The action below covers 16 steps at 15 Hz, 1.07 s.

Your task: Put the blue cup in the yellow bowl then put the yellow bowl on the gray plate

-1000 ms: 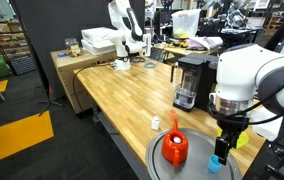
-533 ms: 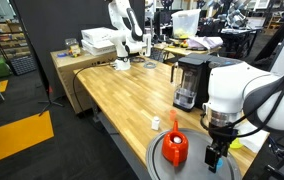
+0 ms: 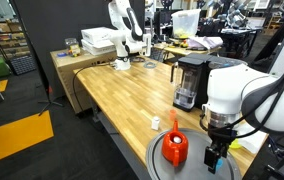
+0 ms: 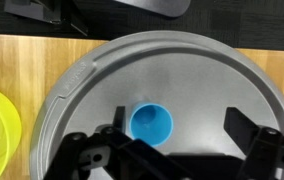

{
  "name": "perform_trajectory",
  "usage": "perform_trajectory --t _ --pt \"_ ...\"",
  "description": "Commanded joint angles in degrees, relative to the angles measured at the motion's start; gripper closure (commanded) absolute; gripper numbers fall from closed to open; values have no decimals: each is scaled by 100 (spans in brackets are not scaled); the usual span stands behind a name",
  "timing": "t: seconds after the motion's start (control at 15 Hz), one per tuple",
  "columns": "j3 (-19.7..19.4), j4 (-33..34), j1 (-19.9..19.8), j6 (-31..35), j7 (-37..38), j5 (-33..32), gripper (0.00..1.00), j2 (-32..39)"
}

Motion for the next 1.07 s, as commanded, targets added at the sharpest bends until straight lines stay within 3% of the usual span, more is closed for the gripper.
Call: perform_trajectory --t 0.0,0.8,0.87,0.93,1.0 --pt "11 5 -49 17 -73 57 0 23" --pt "-125 215 -63 -69 -119 -29 0 446" --pt "-135 245 -62 -77 -122 -40 5 465" --pt "-152 284 -58 -74 -125 -55 24 491" --pt "-162 317 -59 -73 -131 -60 29 514"
